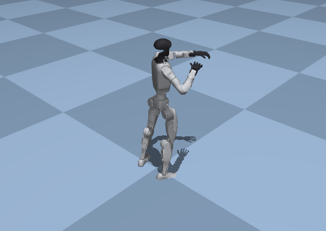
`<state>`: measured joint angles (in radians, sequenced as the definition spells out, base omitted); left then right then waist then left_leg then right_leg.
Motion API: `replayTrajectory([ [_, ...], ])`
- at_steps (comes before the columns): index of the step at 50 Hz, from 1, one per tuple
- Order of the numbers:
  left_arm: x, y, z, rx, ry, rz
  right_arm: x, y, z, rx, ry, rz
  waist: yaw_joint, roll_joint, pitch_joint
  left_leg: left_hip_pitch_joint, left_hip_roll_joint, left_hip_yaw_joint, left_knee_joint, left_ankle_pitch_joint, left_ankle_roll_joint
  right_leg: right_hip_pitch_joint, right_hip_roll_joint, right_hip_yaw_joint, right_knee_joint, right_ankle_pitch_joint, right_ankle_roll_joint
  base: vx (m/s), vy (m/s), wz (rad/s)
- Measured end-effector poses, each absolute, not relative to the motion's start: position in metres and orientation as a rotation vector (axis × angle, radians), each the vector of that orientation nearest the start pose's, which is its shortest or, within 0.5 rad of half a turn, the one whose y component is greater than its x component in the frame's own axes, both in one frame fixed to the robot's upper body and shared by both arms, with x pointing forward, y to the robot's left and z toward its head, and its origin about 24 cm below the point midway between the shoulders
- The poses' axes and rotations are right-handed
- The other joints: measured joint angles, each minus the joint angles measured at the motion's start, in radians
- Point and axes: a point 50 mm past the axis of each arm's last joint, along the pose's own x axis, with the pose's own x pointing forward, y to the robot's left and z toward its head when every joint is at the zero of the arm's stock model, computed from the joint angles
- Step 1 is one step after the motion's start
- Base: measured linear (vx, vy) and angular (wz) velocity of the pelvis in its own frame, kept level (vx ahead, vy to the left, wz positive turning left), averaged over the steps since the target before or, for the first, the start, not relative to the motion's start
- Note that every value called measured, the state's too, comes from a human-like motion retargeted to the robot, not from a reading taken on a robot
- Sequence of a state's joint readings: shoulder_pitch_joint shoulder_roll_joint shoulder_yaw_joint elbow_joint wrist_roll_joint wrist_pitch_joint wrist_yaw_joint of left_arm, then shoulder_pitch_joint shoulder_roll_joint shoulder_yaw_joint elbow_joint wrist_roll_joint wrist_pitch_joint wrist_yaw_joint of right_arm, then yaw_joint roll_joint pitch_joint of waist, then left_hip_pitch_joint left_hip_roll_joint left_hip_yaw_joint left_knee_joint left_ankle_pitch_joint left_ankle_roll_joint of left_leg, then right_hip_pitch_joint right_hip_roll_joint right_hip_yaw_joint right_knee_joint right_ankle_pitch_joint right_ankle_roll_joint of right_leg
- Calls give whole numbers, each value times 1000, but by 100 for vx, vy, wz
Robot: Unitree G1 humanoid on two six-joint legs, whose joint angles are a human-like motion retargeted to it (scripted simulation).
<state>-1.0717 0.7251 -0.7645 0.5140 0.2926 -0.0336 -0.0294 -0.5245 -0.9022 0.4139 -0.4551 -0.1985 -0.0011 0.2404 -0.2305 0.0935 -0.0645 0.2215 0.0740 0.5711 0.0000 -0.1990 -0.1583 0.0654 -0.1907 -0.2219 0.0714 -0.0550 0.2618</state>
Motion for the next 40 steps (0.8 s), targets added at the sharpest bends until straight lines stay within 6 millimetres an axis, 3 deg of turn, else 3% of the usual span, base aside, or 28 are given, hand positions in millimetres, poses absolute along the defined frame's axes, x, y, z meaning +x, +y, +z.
replayTrajectory([
  [5, 336, 111, 216, 1253, -687, -473, 286, -129, 215, -1172, -698, 451, 81, -25, -19, -7, 2, -33, 7, -5, -1, 14, -7, -31, 5, -5, 0, 2, 1, 36],
  [10, 298, 101, 199, 1142, -812, -599, 320, -140, 209, -1246, -694, 247, 188, -72, -40, -18, 2, -93, 9, -7, -2, 41, -16, -90, 10, -14, -4, 2, 1, 68],
  [16, 288, 112, 171, 1169, -718, -711, 365, -176, 190, -1450, -480, 109, 314, -134, -51, -38, 2, -176, 5, 1, -8, 75, -23, -173, 12, -21, -15, 1, 0, 79],
  [20, 286, 120, 163, 1174, -639, -768, 377, -208, 184, -1491, -298, 70, 378, -162, -43, -53, -1, -220, 3, 8, -15, 92, -27, -220, 11, -22, -18, 0, 0, 65],
  [23, 284, 121, 169, 1145, -653, -759, 373, -225, 186, -1459, -273, 17, 411, -175, -37, -63, -5, -241, 3, 14, -17, 98, -30, -243, 7, -21, -18, -1, 0, 42],
  [27, 281, 119, 192, 1113, -751, -693, 354, -228, 196, -1391, -393, -35, 430, -182, -16, -69, -10, -252, 3, 19, -16, 101, -34, -254, 4, -19, -15, 0, 0, 12],
  [33, 292, 128, 222, 1182, -847, -488, 299, -199, 200, -1209, -613, 87, 394, -165, 15, -63, -12, -229, 2, 18, -9, 92, -36, -231, 3, -18, -3, -1, 0, -20],
  [40, 331, 159, 247, 1363, -828, -205, 244, -174, 202, -1048, -809, 179, 277, -118, 42, -46, 6, -155, -1, 14, -8, 57, -12, -157, 2, -10, 0, -3, -2, -59],
])
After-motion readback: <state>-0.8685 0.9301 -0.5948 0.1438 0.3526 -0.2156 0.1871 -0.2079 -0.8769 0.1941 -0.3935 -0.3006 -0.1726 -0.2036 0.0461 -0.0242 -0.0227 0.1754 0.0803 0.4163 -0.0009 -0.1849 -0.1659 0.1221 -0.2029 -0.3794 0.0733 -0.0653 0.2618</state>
